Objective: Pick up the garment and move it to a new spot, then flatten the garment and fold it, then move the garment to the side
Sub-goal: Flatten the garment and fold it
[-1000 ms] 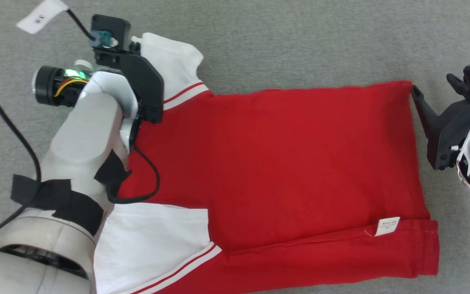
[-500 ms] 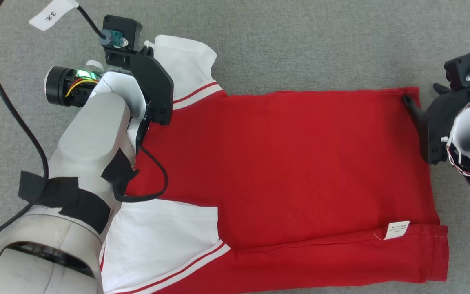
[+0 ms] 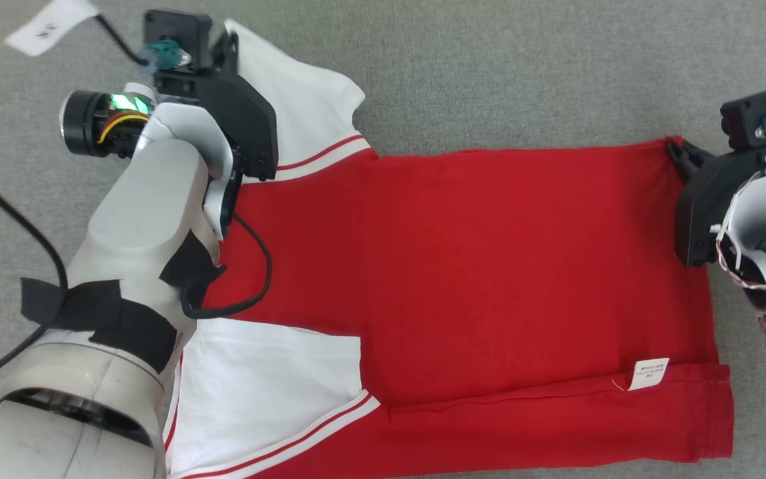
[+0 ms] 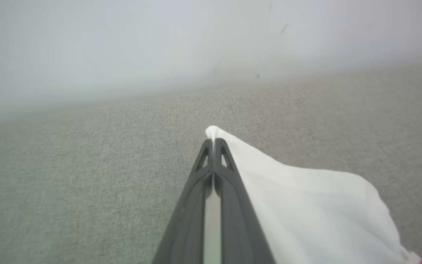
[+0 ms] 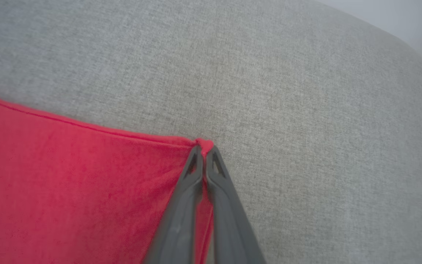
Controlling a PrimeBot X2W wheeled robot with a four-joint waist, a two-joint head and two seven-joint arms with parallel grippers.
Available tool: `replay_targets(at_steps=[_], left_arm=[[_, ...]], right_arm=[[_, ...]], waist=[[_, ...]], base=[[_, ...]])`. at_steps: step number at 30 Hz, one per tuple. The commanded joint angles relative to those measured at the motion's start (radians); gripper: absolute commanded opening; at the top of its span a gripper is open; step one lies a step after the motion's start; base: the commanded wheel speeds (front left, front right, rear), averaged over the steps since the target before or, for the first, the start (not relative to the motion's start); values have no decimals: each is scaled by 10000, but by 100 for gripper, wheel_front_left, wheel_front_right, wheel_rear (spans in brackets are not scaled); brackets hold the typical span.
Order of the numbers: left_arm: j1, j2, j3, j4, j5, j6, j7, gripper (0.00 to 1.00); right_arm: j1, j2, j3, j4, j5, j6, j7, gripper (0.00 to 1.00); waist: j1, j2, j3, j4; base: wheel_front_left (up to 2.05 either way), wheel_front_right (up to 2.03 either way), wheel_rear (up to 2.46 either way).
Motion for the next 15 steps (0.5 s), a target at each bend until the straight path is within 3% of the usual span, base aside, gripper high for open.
replay_targets(at_steps=[1, 10, 15], left_arm=[[-71, 23, 68, -57, -139, 65, -308, 0], [433, 18, 608, -382, -741, -125, -1412, 0], [1193, -28, 866, -906, -1057, -331, -1592, 0]], right_arm=[[210, 75, 22, 49, 76, -27, -192, 0], [578, -67, 11, 98, 308, -28, -1383, 0], [827, -252, -37, 133, 444, -28, -1498, 0]], waist=[[0, -1, -118, 9], [0, -1, -577, 227], [0, -1, -933, 411]], base=[[0, 0, 0], [0, 0, 0], [0, 0, 0]])
